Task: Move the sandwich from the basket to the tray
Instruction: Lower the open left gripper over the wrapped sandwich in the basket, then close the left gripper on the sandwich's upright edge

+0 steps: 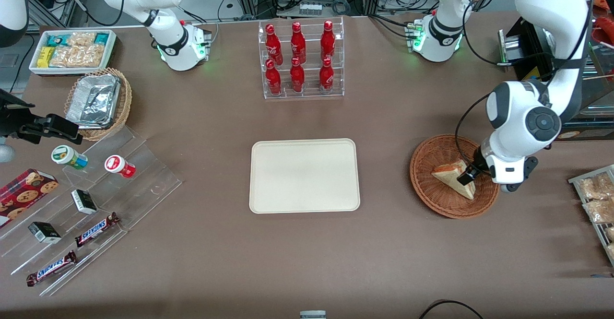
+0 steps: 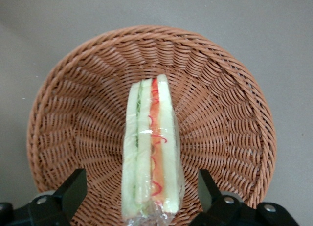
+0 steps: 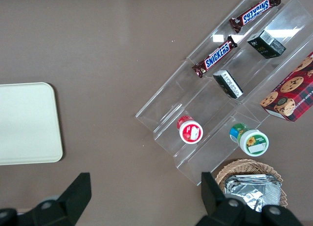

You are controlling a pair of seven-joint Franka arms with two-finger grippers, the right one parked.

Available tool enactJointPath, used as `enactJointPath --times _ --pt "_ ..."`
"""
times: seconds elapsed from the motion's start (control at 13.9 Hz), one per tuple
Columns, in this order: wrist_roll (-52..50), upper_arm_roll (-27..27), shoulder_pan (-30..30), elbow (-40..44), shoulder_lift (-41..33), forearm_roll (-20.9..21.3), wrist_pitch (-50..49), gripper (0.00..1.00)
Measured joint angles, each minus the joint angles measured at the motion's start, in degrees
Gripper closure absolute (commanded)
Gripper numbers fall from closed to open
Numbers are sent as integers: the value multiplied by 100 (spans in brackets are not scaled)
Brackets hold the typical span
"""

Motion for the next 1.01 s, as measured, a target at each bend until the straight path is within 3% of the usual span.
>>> enactJointPath --times 0.5,0.58,0.72,0.79,1.01 --pt "-242 0 -56 -79 302 -7 387 2" --pt "-300 0 -76 -79 371 -7 465 21" --pt "-379 0 -105 -79 454 -7 530 80" --pt "-420 0 -109 -73 459 -8 540 100" --pt "-527 0 -112 20 458 -8 539 100"
